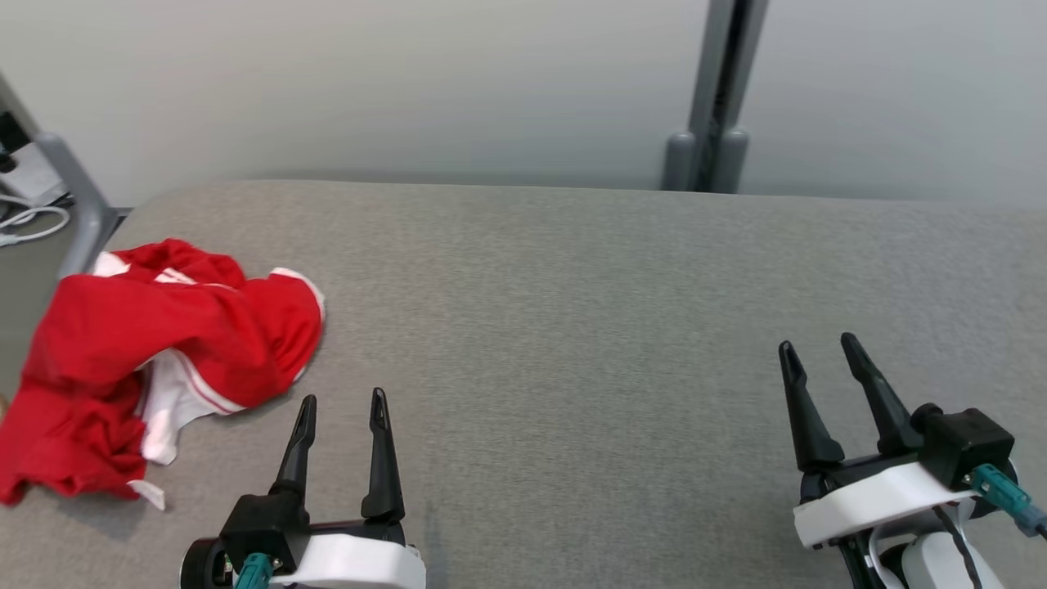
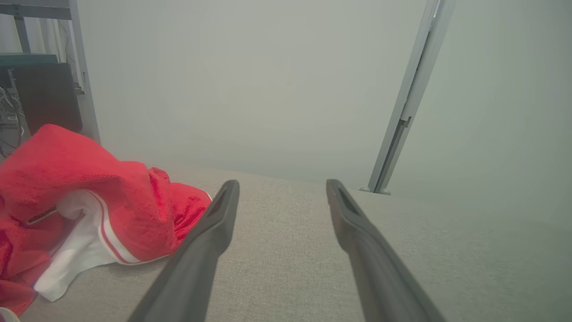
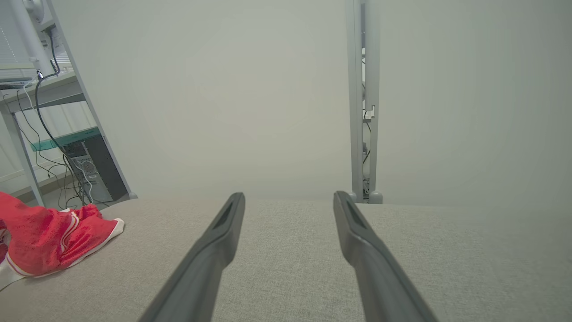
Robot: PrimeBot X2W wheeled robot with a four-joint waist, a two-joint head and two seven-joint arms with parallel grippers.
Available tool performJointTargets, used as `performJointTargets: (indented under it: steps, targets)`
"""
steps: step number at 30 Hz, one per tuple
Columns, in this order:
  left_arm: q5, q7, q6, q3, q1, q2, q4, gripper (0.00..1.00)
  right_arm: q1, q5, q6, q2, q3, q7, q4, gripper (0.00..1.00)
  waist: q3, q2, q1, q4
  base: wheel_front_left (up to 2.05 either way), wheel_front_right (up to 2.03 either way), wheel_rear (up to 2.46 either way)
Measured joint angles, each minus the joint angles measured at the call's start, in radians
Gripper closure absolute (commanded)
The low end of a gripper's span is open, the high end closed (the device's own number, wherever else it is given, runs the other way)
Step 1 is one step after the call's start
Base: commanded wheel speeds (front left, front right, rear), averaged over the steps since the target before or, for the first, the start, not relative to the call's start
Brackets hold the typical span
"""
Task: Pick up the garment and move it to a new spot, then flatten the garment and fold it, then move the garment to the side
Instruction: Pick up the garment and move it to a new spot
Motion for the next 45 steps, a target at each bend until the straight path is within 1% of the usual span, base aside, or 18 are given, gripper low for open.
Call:
performJointTargets:
  steps: [5, 15, 16, 17, 18, 23, 32, 38, 45]
  targets:
    - [0.003, 0.000, -0.010, 0.012, 0.019, 0.000, 0.001, 0.00, 0.018, 0.010, 0.000, -0.008, 0.042, -0.001, -0.005, 0.00, -0.013, 0.0000, 0.0000, 0.075, 0.00, 0.00, 0.00]
    - [0.015, 0.000, -0.027, 0.051, 0.057, 0.000, -0.006, 0.00, 0.038, 0.013, 0.000, -0.002, 0.095, -0.001, -0.007, 0.00, -0.038, 0.0000, 0.0000, 0.251, 0.00, 0.00, 0.00]
    - [0.015, 0.000, -0.027, 0.051, 0.057, 0.000, -0.006, 0.00, 0.038, 0.013, 0.000, -0.002, 0.095, -0.001, -0.007, 0.00, -0.038, 0.0000, 0.0000, 0.251, 0.00, 0.00, 0.00]
    - [0.017, 0.000, -0.032, 0.063, 0.062, 0.000, -0.007, 0.00, 0.043, 0.013, 0.000, 0.000, 0.104, -0.001, -0.005, 0.00, -0.042, 0.0000, 0.0000, 0.286, 0.00, 0.00, 0.00]
    - [0.017, 0.000, -0.032, 0.063, 0.062, 0.000, -0.007, 0.00, 0.043, 0.013, 0.000, 0.000, 0.104, -0.001, -0.005, 0.00, -0.042, 0.0000, 0.0000, 0.286, 0.00, 0.00, 0.00]
    - [0.017, 0.000, -0.021, 0.084, 0.080, 0.001, -0.046, 0.00, 0.030, 0.014, 0.000, -0.002, 0.145, -0.001, 0.002, 0.00, -0.039, 0.0000, 0.0000, 0.351, 0.00, 0.00, 0.00]
    - [0.013, 0.000, 0.009, 0.097, 0.101, 0.000, -0.083, 0.00, -0.016, 0.040, 0.000, -0.017, 0.214, -0.001, 0.015, 0.00, -0.007, 0.0000, 0.0000, 0.380, 0.00, 0.00, 0.00]
    - [0.013, 0.000, 0.014, 0.097, 0.101, 0.001, -0.091, 0.00, -0.025, 0.048, 0.000, -0.022, 0.227, -0.001, 0.021, 0.00, -0.006, 0.0000, 0.0000, 0.381, 0.00, 0.00, 0.00]
    - [0.015, 0.000, 0.009, 0.106, 0.101, 0.001, -0.086, 0.00, -0.024, 0.051, 0.000, -0.023, 0.218, -0.001, 0.026, 0.00, -0.019, 0.0000, 0.0000, 0.374, 0.00, 0.00, 0.00]
